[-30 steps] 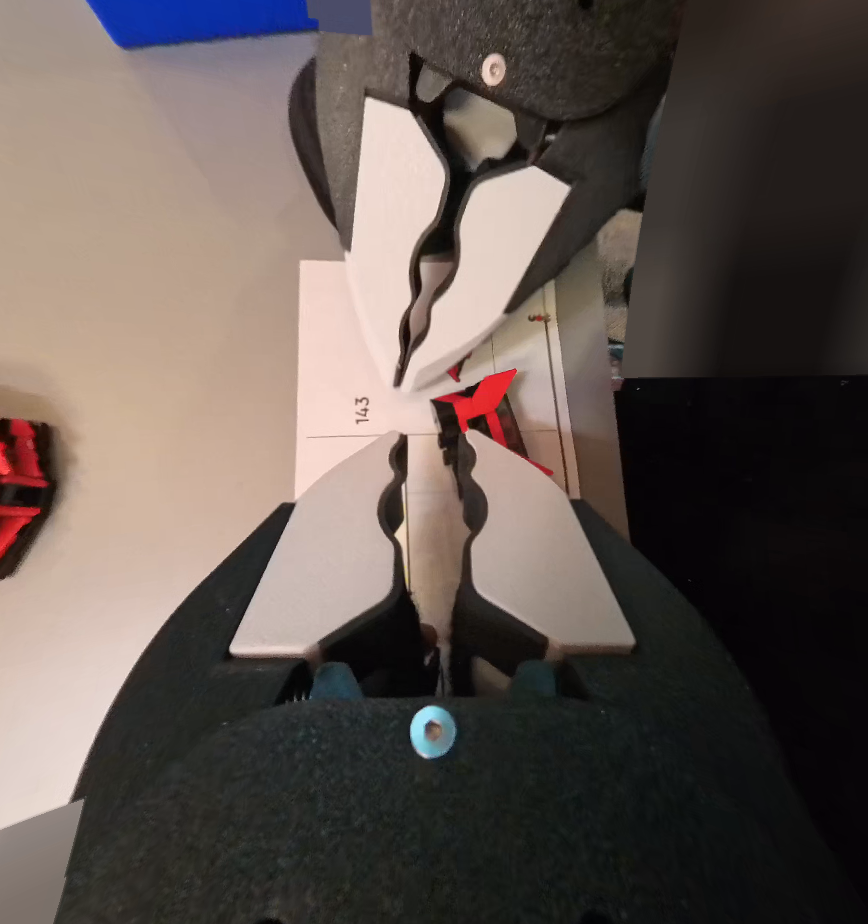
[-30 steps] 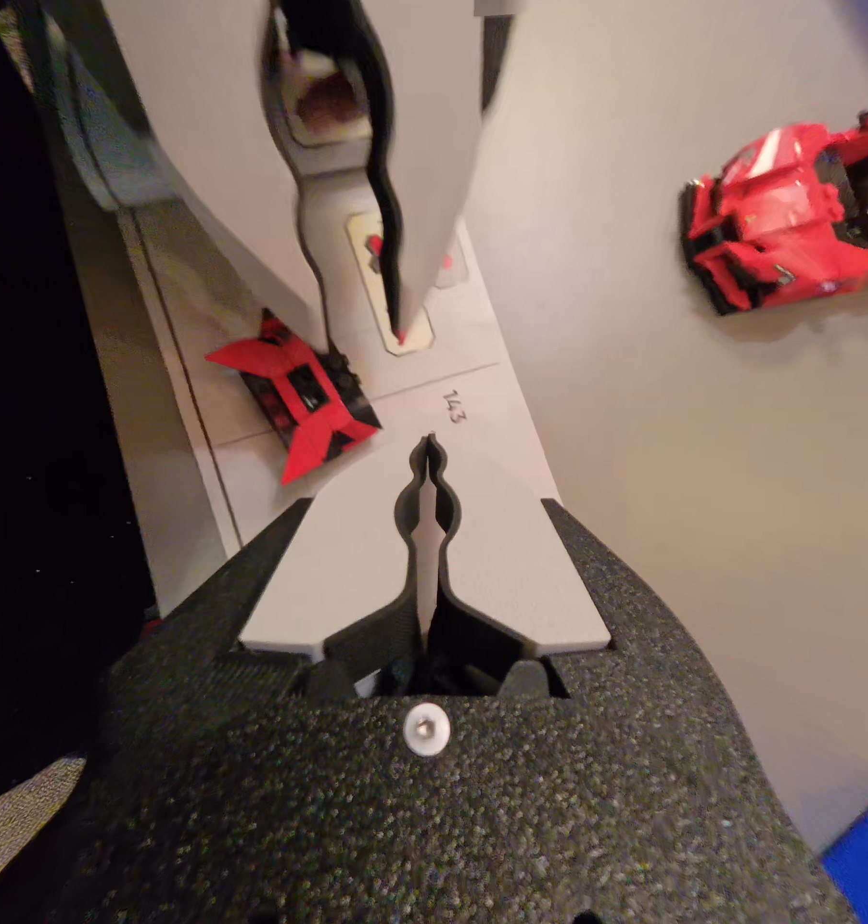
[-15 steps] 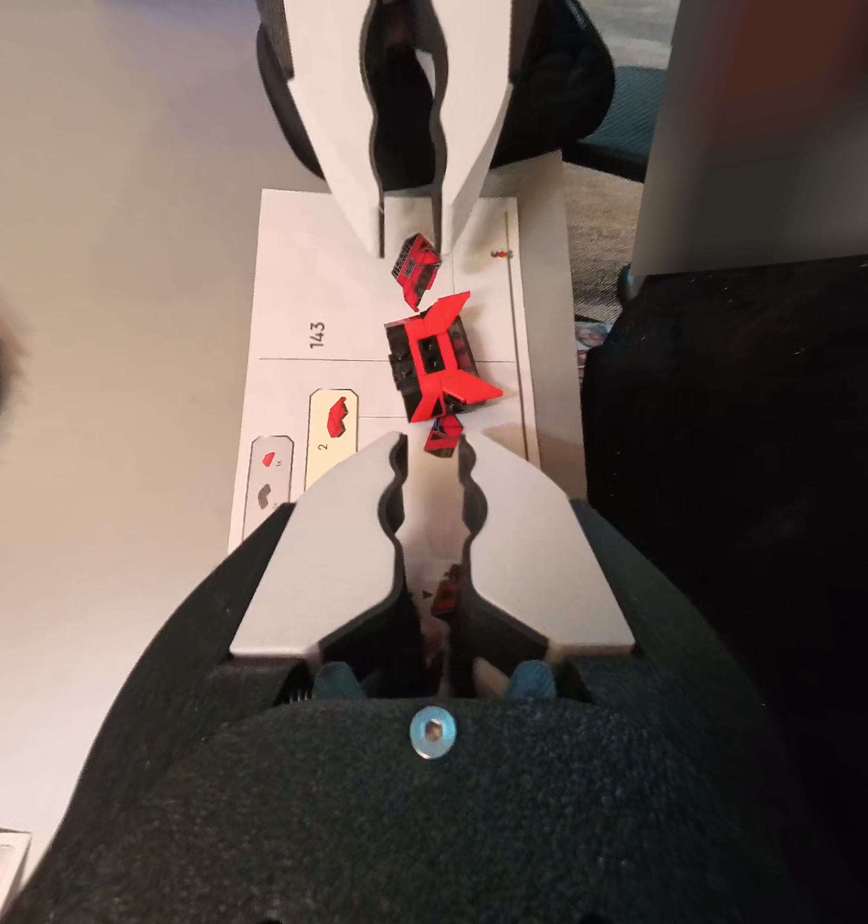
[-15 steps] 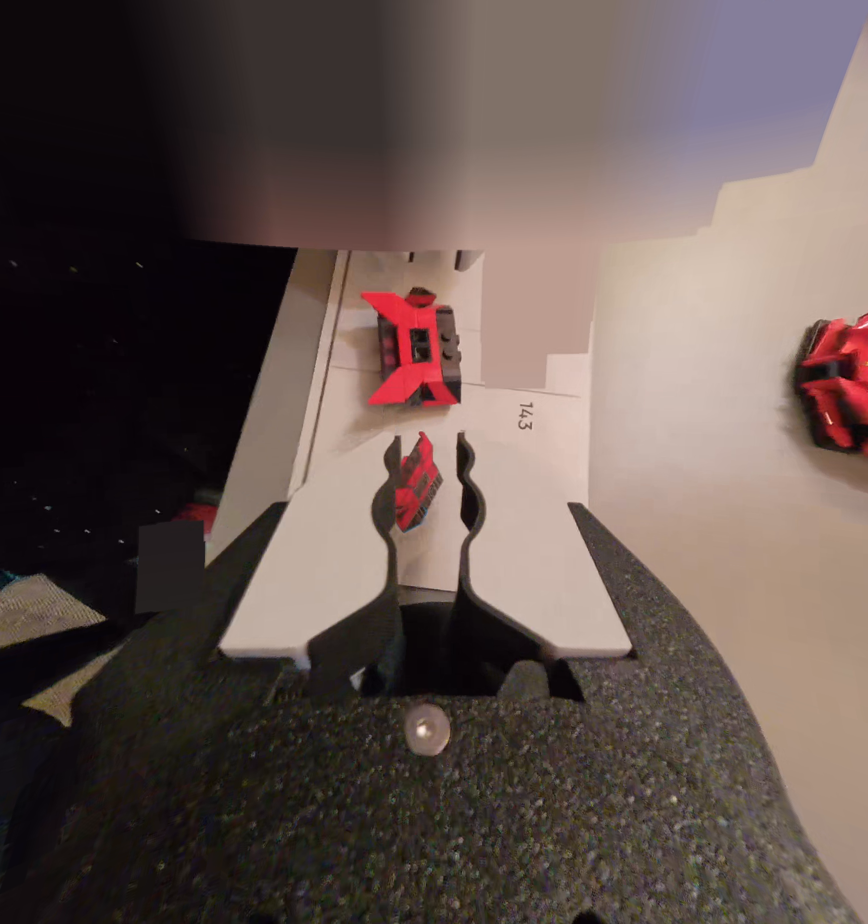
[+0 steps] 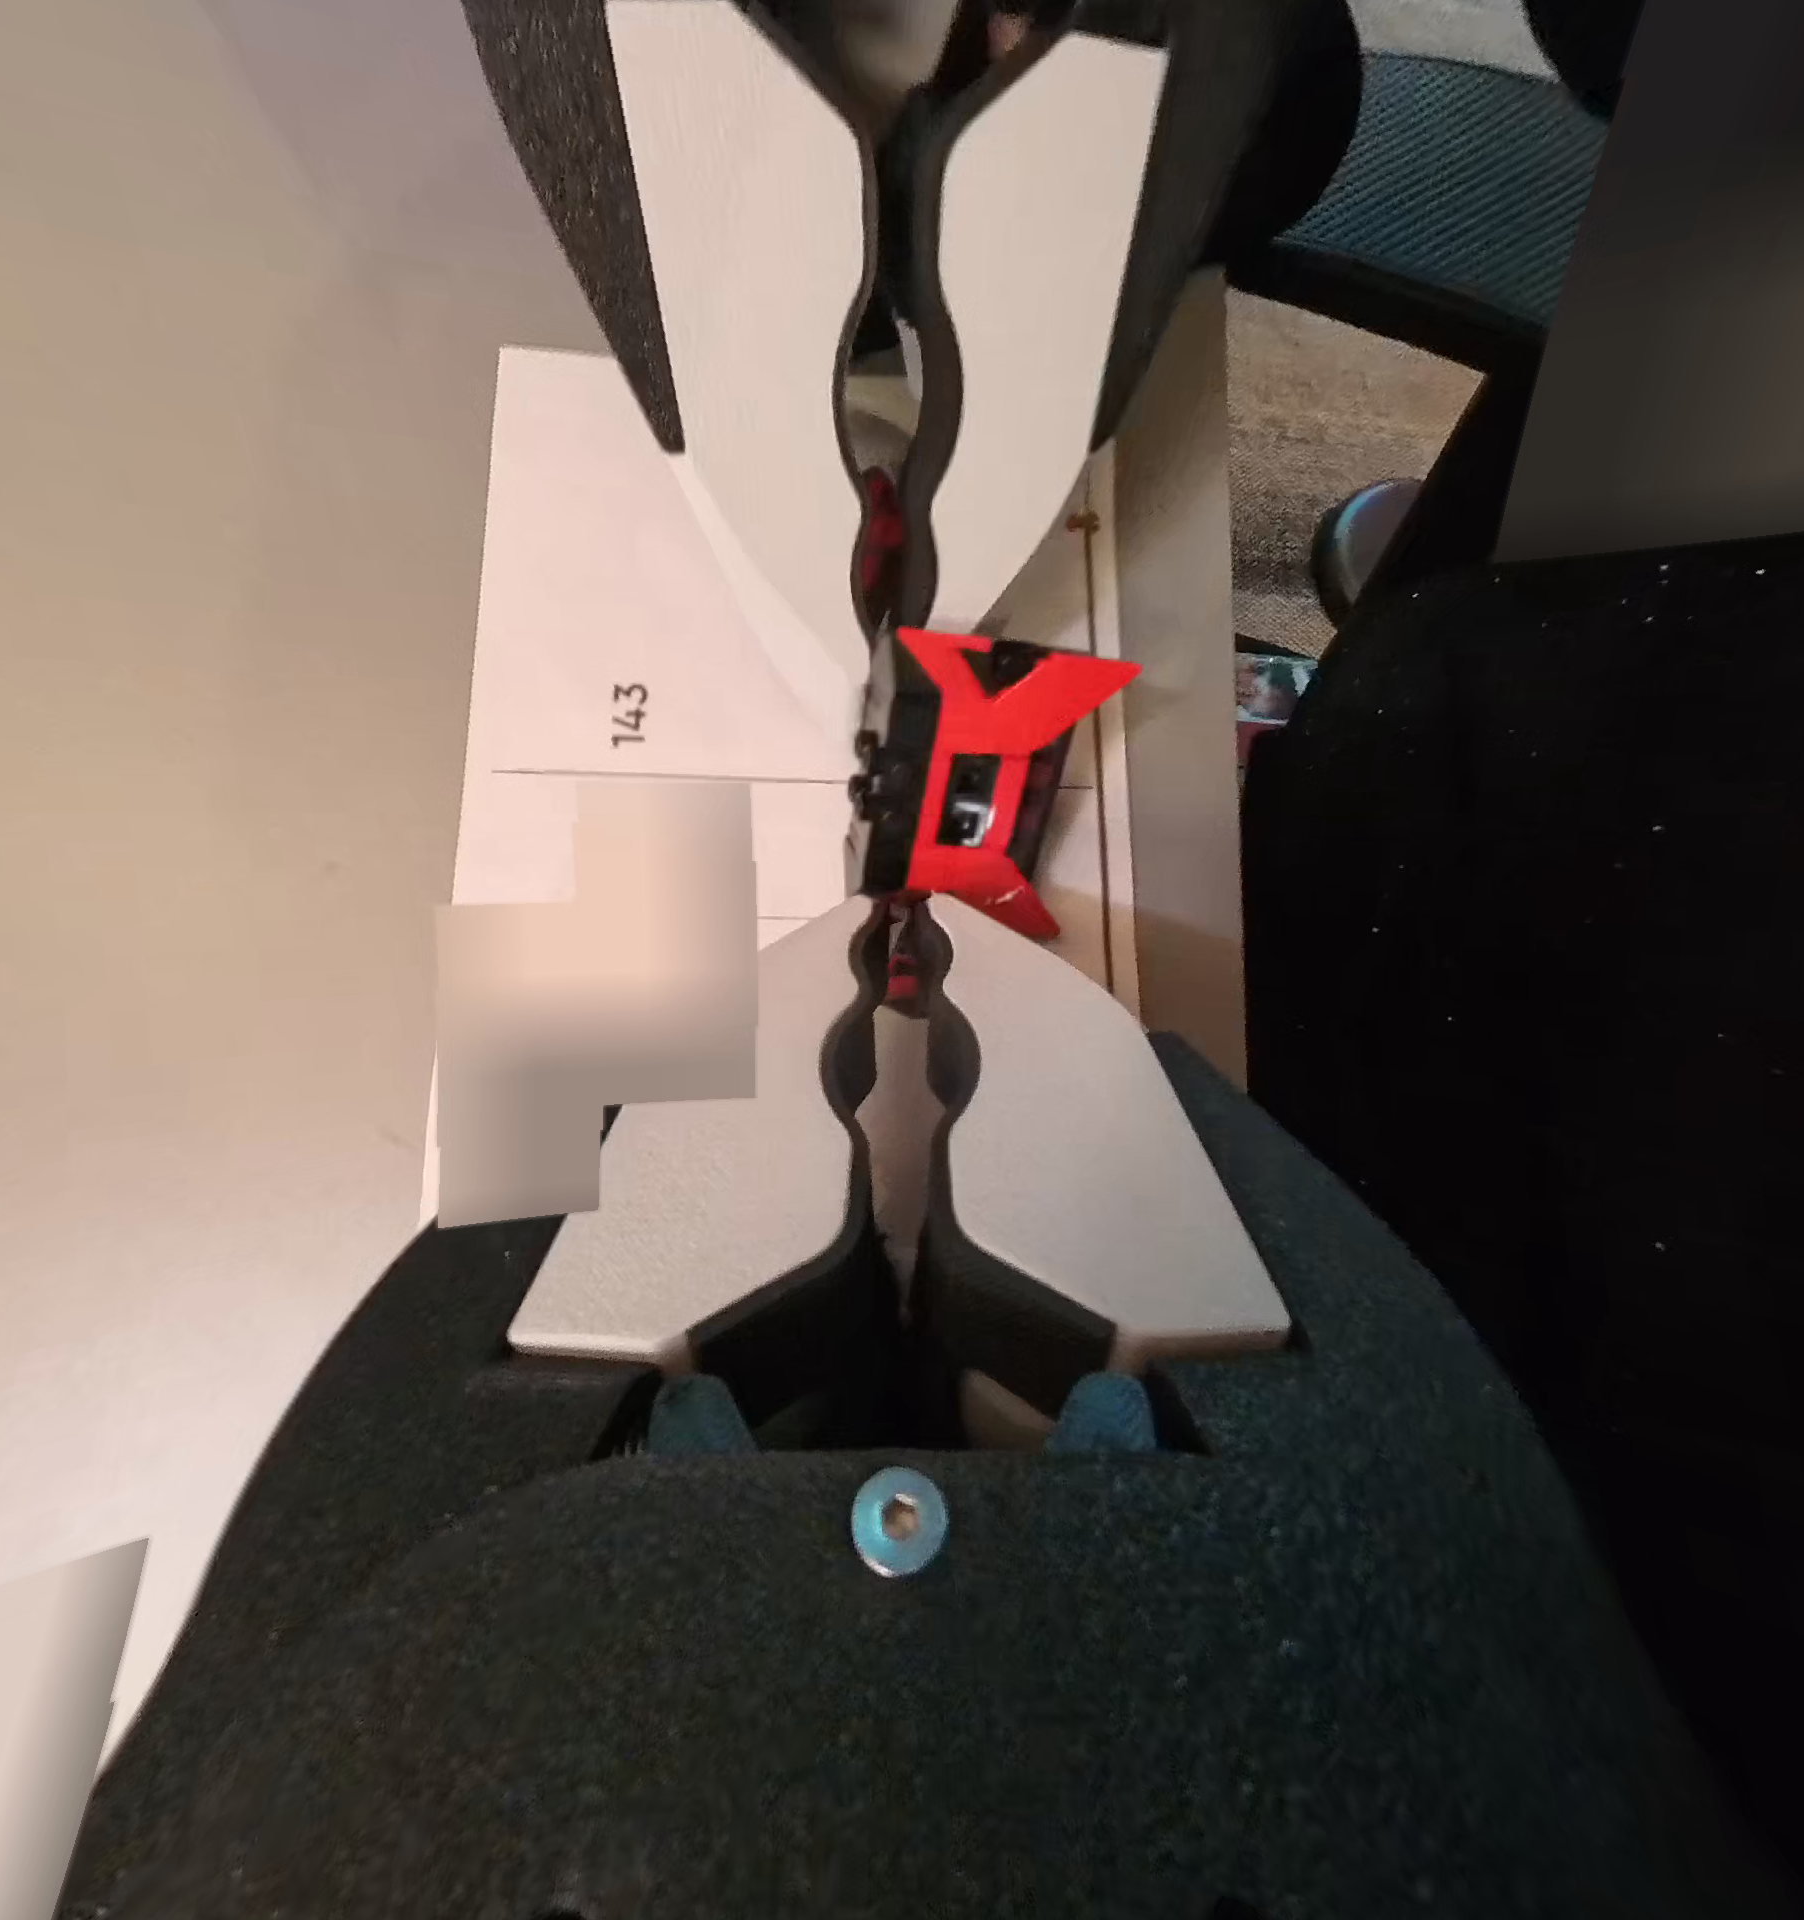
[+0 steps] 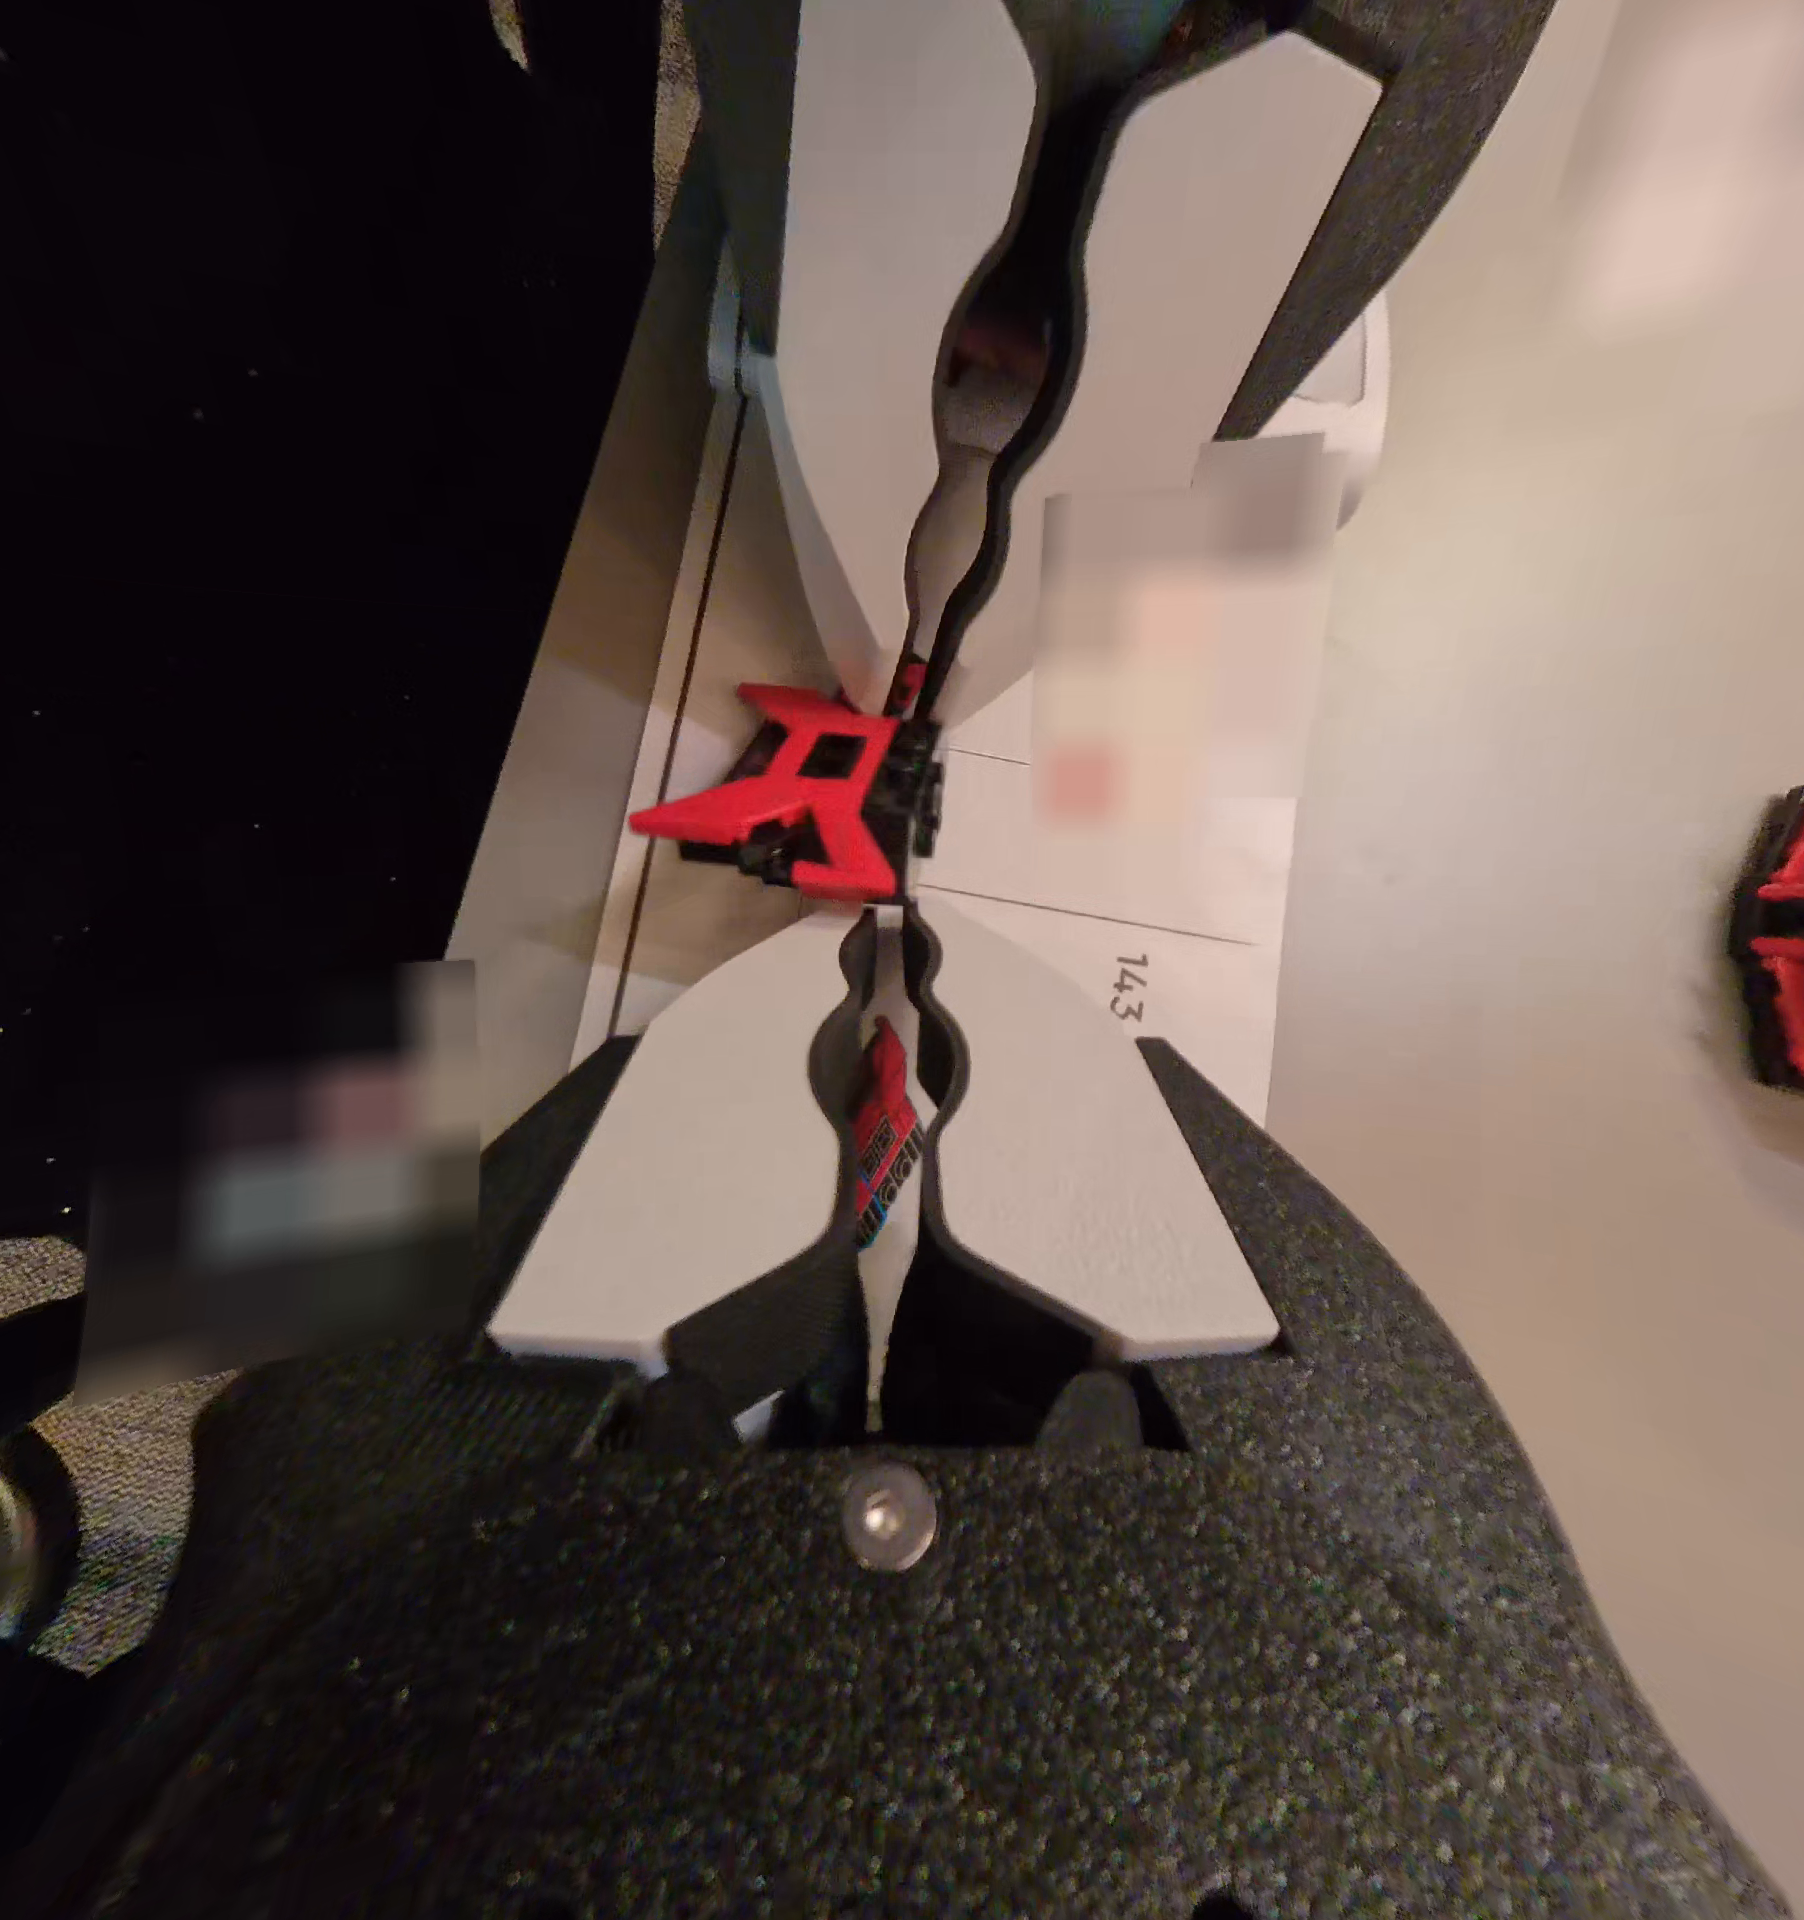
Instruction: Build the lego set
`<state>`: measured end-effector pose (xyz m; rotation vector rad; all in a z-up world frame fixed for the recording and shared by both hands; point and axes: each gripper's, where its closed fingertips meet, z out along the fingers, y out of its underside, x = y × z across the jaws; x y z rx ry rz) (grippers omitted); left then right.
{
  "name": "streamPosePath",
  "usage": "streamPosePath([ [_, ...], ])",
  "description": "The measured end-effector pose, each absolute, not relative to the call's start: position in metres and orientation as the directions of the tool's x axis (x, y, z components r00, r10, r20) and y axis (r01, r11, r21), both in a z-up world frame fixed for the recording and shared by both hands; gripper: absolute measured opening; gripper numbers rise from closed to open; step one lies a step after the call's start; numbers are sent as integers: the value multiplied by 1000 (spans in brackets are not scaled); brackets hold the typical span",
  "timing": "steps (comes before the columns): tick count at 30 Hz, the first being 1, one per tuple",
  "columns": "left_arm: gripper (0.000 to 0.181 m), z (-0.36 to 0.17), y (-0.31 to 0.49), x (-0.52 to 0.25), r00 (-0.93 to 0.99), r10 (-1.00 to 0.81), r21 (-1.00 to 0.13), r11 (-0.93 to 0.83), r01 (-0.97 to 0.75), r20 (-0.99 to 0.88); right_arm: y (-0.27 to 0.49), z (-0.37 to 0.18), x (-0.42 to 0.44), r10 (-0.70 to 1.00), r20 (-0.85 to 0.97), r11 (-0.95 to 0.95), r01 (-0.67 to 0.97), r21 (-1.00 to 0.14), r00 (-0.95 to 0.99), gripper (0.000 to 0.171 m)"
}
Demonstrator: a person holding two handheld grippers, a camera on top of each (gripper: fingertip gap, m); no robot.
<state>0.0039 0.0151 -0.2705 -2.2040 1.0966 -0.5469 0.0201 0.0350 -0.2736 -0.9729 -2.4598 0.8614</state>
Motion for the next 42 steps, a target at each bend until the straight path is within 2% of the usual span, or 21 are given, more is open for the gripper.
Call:
streamPosePath([
  [3,6,-267,17,-6,601,-795,-673,-489,-554,83,47,-275,28,743,76,552,543,-633,-665,12],
  [6,10,-256,17,-13,609,-788,-714,-478,-511,92,63,-271,41,788,41,494,592,-637,-614,36],
  [9,24,-245,17,-11,601,-790,-773,-456,-441,123,57,-253,46,804,-42,366,549,-751,-593,45],
  [10,36,-242,16,-7,590,-794,-791,-453,-412,147,51,-248,46,800,-71,324,528,-785,-596,56],
  [12,43,-241,10,2,553,-810,-789,-465,-402,196,47,-252,48,800,-82,325,544,-773,-594,67],
  [17,47,-264,9,5,550,-830,-716,-440,-542,94,46,-265,42,797,12,432,557,-710,-604,59],
  [22,70,-266,14,15,557,-822,-711,-463,-530,119,44,-272,39,783,5,463,576,-674,-622,56],
  [24,64,-267,16,18,553,-825,-717,-453,-530,113,43,-273,38,777,16,476,569,-671,-630,53],
  [27,41,-265,17,22,538,-834,-733,-440,-518,120,40,-270,36,767,18,476,550,-686,-642,41],
  [42,41,-266,18,22,535,-835,-737,-440,-512,126,38,-271,36,741,95,554,525,-646,-665,40],
])
